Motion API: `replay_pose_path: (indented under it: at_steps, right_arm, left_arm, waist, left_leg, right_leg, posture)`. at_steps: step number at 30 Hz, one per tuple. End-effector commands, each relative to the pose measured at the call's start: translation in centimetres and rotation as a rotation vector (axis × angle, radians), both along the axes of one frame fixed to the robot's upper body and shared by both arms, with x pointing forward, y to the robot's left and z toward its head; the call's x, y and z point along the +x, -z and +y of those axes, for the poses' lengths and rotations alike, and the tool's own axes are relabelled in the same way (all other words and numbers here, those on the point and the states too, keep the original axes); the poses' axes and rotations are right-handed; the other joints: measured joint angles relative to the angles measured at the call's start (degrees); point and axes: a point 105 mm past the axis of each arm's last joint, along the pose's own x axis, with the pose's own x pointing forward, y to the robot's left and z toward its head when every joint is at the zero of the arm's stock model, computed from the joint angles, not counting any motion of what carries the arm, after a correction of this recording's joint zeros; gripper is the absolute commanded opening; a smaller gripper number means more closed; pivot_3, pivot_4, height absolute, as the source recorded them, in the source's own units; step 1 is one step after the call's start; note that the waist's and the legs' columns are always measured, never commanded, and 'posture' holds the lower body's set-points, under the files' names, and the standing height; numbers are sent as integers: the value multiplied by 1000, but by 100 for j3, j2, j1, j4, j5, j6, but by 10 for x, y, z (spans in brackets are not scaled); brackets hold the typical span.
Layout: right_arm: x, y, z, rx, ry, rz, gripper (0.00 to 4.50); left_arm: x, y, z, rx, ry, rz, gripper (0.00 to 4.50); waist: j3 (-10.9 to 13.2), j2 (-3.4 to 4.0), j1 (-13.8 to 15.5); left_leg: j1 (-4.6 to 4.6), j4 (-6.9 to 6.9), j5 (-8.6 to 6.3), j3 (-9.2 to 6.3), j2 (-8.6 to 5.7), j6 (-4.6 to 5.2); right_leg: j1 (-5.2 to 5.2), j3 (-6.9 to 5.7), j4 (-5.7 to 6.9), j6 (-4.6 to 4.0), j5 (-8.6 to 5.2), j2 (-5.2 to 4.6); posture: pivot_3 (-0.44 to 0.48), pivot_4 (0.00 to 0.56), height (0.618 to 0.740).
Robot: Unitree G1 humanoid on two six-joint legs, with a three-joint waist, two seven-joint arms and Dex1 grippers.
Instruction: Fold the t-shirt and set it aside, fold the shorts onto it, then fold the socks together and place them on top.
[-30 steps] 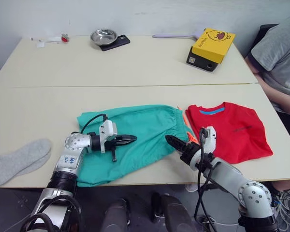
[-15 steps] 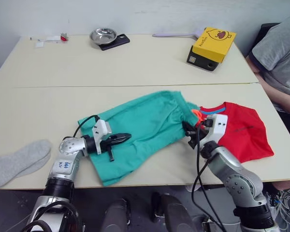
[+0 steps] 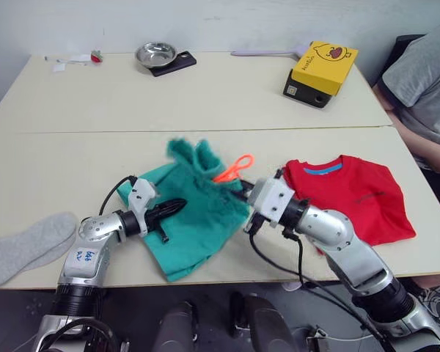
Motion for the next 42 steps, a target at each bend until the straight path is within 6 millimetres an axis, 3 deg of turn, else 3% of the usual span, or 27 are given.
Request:
replay_pose_path:
  at_steps: [1, 11, 13, 17, 22, 25, 29, 32, 37, 42]
  right_arm:
    - [-13, -8, 13, 4, -115, 14, 41]
    - [-21, 25, 44, -48, -254, 303, 41]
    - [-29, 30, 45, -61, -346, 408, 535]
    - [-37, 22, 36, -62, -486, 471, 1737]
    - [-46, 9, 10, -60, -594, 578, 3565]
    - [-41, -1, -6, -29, -589, 606, 4459]
    - [-29, -8, -17, 25, -537, 598, 4459]
    - [-13, -10, -16, 70, -455, 560, 3827]
    - [11, 4, 2, 51, -337, 448, 2118]
    - [15, 32, 18, -25, -313, 382, 334]
  left_arm:
    - [-4, 10, 13, -10, -69, 46, 0]
    - [-20, 2, 28, -50, -111, 17, 0]
    - [-22, -5, 31, -55, -99, -3, 0]
    - [-29, -15, 40, -41, -71, -9, 0]
    - [-42, -23, 67, 46, -46, 38, 0]
    - [-49, -40, 77, 59, -14, 50, 0]
    - [-57, -68, 80, 39, 49, 72, 0]
    - [-64, -86, 82, 46, 99, 88, 0]
    - [-57, -96, 67, 3, 145, 19, 0]
    - [-35, -81, 29, -49, 192, -64, 0]
  waist:
    - [0, 0, 2]
    - [0, 1, -23]
    - [0, 1, -11]
    - [0, 1, -11]
    - [2, 3, 14]
    - [3, 4, 16]
    - [4, 6, 9]
    - [7, 11, -3]
    - [12, 21, 2]
    - [12, 19, 15]
  left_leg:
    - [5, -1, 0, 0, 1, 0]
    - [17, -1, -2, -1, 8, -6]
    - [17, 2, -2, -1, 6, -5]
    - [15, 0, -4, -2, 7, -3]
    - [9, -2, -10, -9, 6, -1]
    - [6, -2, -15, -9, 4, 1]
    - [4, -5, -20, -11, 2, 0]
    - [2, -9, -22, -10, 2, -3]
    - [1, -9, -20, -9, 0, -6]
    - [-2, -2, -11, -7, -10, -14]
  right_leg:
    - [3, 0, 1, -2, -1, 0]
    - [7, -6, 15, -32, -5, 0]
    - [8, -7, 14, -34, -4, -3]
    - [6, -10, 11, -44, -2, -3]
    - [4, -18, 7, -53, -7, -8]
    - [2, -19, 4, -58, -10, -13]
    - [-1, -21, 2, -65, -14, -16]
    - [-5, -21, 3, -68, -16, -16]
    - [-7, -22, 5, -71, -17, -15]
    - [-4, -22, 9, -66, -15, -19]
  posture:
    - [0, 150, 740]
    - [0, 150, 740]
    - [0, 150, 740]
    - [0, 150, 740]
    - [0, 150, 740]
    - [0, 150, 740]
    - [0, 150, 740]
    - [0, 150, 740]
    - [0, 150, 740]
    - [0, 150, 740]
